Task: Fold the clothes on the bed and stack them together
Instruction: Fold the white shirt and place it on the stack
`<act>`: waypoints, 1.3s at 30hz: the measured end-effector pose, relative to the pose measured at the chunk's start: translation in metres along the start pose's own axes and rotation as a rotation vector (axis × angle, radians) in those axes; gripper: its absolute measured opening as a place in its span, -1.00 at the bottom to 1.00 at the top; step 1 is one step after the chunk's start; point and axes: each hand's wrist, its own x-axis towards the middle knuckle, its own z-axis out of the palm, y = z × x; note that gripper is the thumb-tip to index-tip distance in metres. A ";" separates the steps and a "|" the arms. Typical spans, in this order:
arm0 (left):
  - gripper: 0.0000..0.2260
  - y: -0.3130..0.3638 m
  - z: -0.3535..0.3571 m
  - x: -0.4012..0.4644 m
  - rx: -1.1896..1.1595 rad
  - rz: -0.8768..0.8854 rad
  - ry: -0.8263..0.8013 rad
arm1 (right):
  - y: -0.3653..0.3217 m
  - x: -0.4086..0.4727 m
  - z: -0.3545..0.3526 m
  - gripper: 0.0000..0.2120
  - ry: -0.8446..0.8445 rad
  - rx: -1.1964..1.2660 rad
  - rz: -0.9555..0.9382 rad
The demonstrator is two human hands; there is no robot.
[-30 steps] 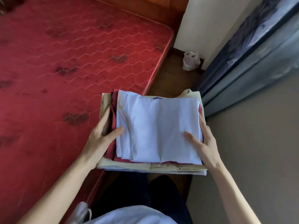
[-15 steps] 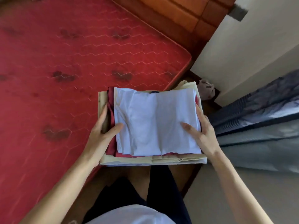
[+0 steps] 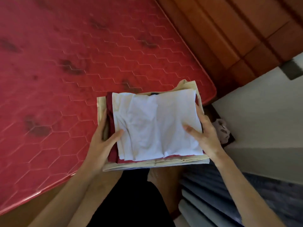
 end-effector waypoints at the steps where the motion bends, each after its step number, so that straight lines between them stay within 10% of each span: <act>1: -0.31 -0.001 0.003 0.016 -0.006 0.002 0.017 | 0.003 0.022 -0.001 -0.27 -0.018 -0.006 -0.015; 17: -0.28 -0.024 0.018 0.300 -0.045 0.021 0.264 | 0.027 0.382 0.025 -0.24 -0.252 -0.013 -0.175; 35: -0.25 -0.210 -0.006 0.484 0.142 -0.178 0.313 | 0.218 0.596 0.129 -0.04 -0.390 0.133 0.133; 39: -0.29 -0.185 0.005 0.481 0.836 -0.090 0.619 | 0.189 0.593 0.131 -0.13 -0.181 -0.301 -0.005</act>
